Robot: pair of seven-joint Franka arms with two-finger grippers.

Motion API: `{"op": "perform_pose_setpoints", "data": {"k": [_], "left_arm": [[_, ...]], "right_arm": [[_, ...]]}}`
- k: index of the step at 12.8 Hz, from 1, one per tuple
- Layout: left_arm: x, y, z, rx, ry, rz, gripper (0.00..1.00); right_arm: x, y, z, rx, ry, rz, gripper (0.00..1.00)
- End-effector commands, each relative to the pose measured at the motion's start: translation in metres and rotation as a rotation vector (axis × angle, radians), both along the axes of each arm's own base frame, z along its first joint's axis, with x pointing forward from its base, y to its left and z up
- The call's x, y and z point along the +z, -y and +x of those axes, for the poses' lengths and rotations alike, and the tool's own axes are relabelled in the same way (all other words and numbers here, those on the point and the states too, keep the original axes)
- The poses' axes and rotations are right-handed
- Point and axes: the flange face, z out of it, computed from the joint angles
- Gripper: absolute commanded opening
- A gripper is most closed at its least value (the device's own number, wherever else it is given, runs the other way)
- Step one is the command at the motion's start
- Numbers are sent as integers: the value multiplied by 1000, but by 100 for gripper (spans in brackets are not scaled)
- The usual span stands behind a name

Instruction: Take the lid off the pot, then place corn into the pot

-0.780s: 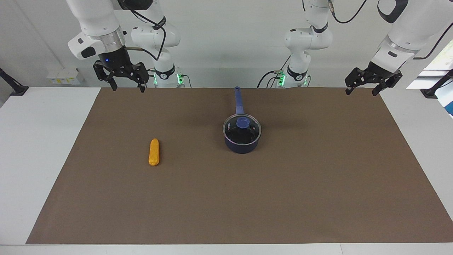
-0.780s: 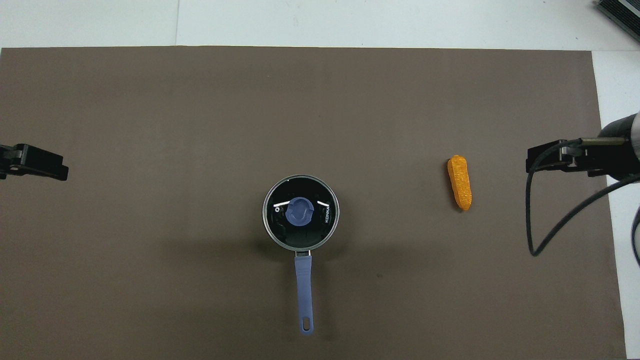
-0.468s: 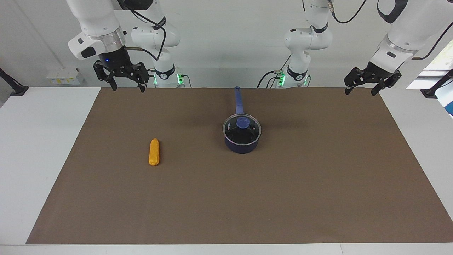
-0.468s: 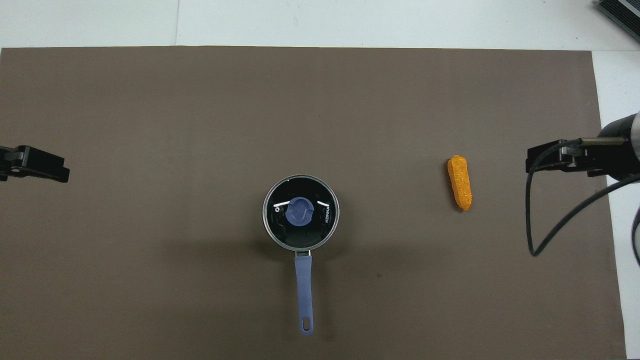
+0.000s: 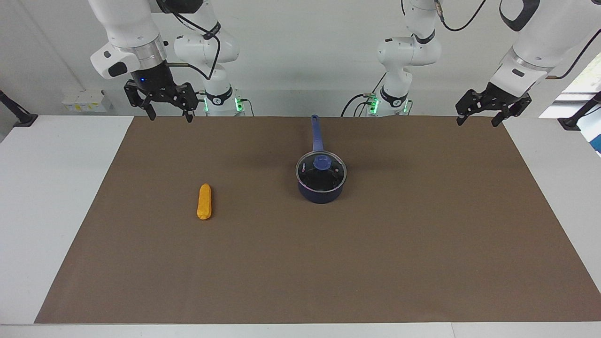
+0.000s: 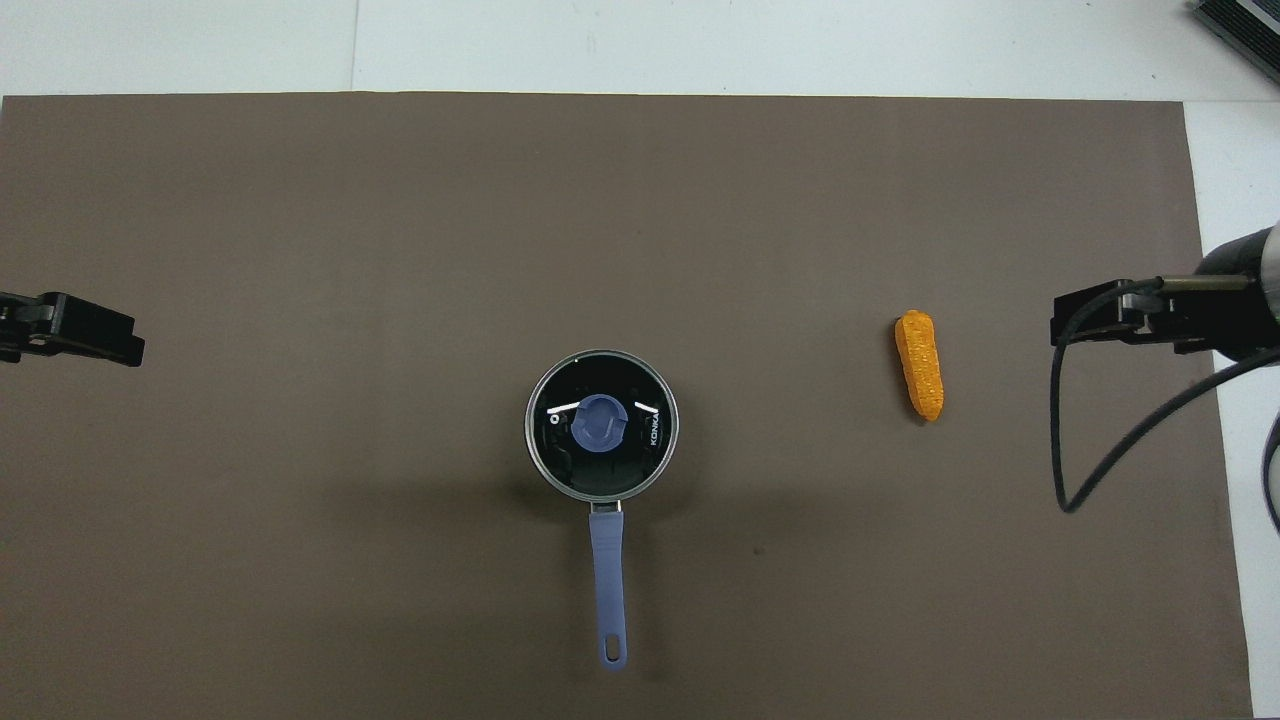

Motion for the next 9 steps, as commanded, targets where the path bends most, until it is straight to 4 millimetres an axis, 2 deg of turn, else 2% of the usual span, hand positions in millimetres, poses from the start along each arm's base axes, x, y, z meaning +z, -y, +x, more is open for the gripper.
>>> {"op": "perform_pose_setpoints", "data": {"k": [1,3,6,9], "left_arm": [[-8,18,-3,-33,-16,-9,100],[-16,25,0,-43,-7,-10,100],[-37,61,0,-90,2,-9,100],[-66,100,6,-127,45,-14,100]], "right_arm": [[3,-1,2,6,-1,17,100],[3,-1,1,6,1,17,100],[3,-1,0,6,-1,17,100],[3,-1,0,6,-2,16,100]]}}
